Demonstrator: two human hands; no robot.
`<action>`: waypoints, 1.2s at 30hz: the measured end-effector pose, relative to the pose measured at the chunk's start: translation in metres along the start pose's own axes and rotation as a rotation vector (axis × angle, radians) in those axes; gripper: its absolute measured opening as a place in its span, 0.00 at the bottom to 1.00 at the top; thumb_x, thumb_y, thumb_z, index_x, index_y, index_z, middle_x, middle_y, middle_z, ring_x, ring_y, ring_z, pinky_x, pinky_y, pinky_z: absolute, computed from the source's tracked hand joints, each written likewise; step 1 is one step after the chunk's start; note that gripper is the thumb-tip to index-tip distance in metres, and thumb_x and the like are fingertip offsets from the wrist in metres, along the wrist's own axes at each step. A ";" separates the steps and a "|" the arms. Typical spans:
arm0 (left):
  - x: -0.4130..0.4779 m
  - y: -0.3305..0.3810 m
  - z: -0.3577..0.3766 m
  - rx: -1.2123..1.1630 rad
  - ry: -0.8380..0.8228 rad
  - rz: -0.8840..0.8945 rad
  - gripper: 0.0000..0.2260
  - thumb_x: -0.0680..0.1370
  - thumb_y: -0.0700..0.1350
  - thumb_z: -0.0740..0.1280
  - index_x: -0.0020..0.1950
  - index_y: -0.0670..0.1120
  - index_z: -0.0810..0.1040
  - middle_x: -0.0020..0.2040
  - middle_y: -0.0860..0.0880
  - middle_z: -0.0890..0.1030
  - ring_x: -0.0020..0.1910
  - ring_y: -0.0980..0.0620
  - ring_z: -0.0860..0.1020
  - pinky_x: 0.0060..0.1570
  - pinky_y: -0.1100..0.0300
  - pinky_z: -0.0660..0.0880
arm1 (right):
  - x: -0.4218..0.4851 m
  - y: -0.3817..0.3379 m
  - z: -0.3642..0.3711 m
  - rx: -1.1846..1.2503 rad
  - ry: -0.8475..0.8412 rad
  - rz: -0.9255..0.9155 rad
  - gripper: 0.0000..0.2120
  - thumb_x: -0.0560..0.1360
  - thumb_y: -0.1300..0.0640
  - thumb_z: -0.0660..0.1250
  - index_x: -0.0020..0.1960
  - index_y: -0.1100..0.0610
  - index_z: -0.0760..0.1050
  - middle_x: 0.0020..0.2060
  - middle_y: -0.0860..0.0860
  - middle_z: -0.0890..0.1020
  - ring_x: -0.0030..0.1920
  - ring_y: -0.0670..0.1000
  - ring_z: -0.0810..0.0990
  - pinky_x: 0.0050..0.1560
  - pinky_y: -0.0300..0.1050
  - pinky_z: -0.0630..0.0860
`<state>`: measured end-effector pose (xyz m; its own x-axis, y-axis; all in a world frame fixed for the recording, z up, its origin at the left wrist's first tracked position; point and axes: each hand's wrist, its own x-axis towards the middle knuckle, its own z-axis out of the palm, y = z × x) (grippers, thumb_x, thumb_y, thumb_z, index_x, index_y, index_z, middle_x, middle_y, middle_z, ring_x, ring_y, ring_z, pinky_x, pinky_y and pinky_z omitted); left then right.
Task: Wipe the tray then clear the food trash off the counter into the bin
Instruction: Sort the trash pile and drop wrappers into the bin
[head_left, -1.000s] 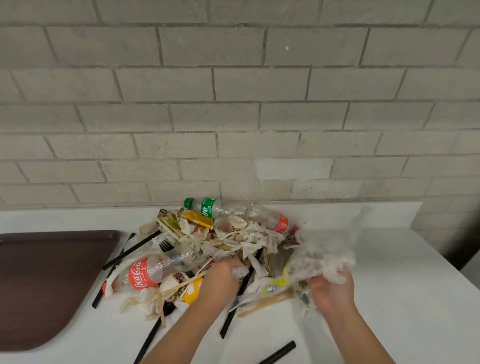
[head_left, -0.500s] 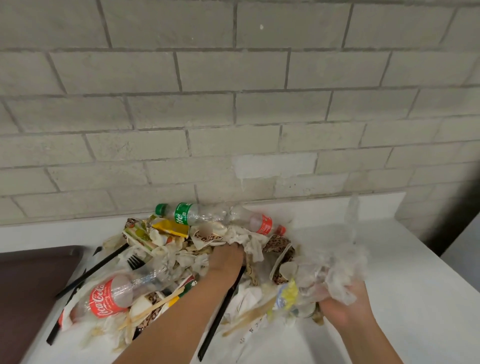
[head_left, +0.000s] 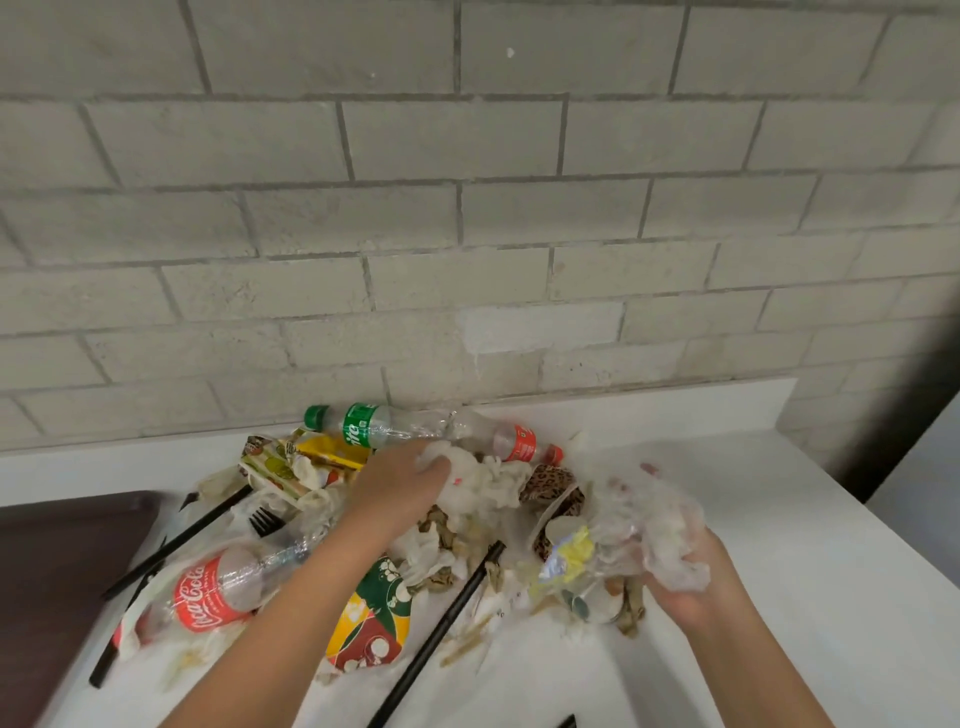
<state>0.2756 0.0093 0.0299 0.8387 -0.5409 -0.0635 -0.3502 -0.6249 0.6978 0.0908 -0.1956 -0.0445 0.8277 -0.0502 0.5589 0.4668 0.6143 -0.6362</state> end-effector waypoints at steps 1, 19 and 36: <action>-0.007 -0.001 -0.008 -0.063 0.022 -0.031 0.23 0.78 0.55 0.61 0.72 0.52 0.66 0.71 0.49 0.69 0.68 0.47 0.69 0.62 0.55 0.67 | -0.002 0.002 0.013 0.078 0.189 0.075 0.26 0.79 0.66 0.29 0.74 0.71 0.49 0.58 0.84 0.61 0.74 0.63 0.54 0.73 0.61 0.43; -0.095 -0.044 -0.036 -0.709 0.499 -0.132 0.06 0.74 0.41 0.70 0.50 0.48 0.77 0.44 0.46 0.79 0.39 0.54 0.74 0.37 0.63 0.67 | 0.090 0.105 0.016 -1.906 0.572 1.275 0.11 0.75 0.51 0.61 0.52 0.54 0.79 0.45 0.50 0.82 0.46 0.53 0.82 0.45 0.44 0.78; -0.101 -0.079 0.003 -0.928 0.412 -0.392 0.12 0.76 0.50 0.68 0.58 0.50 0.76 0.59 0.48 0.76 0.62 0.45 0.73 0.59 0.51 0.68 | 0.051 0.030 0.054 -0.982 0.848 0.465 0.06 0.68 0.55 0.75 0.40 0.53 0.78 0.35 0.46 0.83 0.38 0.48 0.81 0.38 0.38 0.73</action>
<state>0.2170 0.1111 -0.0211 0.9595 -0.0584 -0.2757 0.2786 0.0496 0.9591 0.1299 -0.1371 -0.0068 0.7359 -0.6731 -0.0729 -0.1696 -0.0790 -0.9823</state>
